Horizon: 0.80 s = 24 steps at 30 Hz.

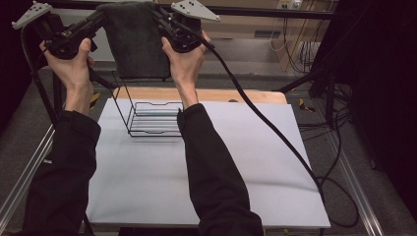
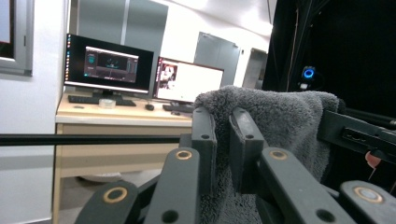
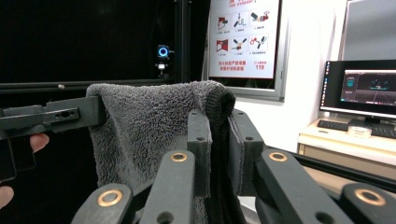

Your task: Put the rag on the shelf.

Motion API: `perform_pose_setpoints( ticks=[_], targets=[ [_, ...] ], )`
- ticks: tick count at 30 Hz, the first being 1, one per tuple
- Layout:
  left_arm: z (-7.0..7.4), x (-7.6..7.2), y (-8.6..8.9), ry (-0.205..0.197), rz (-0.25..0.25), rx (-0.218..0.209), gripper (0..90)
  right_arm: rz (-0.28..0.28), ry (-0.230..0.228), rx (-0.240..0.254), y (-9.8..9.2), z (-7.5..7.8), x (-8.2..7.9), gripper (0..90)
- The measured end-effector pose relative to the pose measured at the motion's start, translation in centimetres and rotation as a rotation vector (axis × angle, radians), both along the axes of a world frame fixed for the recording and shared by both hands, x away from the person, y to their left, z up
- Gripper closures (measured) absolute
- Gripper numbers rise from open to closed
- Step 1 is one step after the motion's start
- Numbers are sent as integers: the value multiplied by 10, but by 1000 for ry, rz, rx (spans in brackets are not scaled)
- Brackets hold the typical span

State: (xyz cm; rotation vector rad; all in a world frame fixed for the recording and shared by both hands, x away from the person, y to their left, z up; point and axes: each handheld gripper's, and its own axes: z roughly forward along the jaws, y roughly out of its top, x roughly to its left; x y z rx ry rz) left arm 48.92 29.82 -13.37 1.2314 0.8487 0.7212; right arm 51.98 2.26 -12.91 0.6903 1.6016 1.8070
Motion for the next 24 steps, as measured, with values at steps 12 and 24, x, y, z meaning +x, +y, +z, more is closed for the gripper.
perform_pose_setpoints(
  ticks=[12, 24],
  targets=[
    [-19, 0, 3, 33, -9, 49, 816, 17, 35, -13, 0, -25, 2, 811],
    [-43, -7, 8, 63, -34, 95, 817, 40, 76, -24, -4, -51, -1, 811]
  ],
)
